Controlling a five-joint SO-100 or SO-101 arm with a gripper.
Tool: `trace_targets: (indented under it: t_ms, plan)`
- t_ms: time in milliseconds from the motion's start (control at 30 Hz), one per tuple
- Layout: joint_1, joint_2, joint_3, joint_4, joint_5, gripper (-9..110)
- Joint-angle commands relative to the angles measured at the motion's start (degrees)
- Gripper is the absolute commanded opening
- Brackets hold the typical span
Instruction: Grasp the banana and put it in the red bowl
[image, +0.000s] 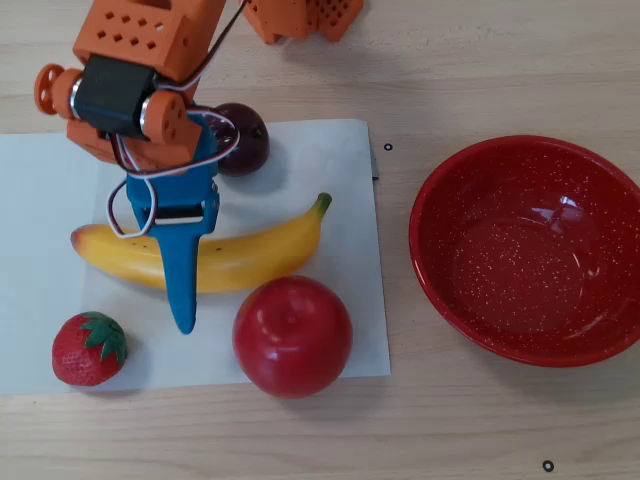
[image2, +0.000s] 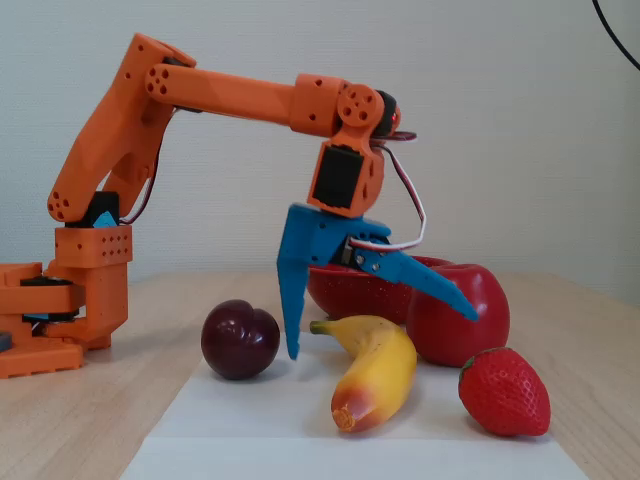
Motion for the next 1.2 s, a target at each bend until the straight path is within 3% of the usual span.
trace_targets:
  t_ms: [0,833,967,1167]
  plan:
    - [2.2,2.6,-5.3,-1.2,-0.8,82]
    - [4.2,-4.7,-11.9,0.5,-3.6,77]
    - [4.4,-4.7,-12.0,0.5,-3.9,73]
    - [4.5,-4.5,-13.0,0.8,-4.1,54]
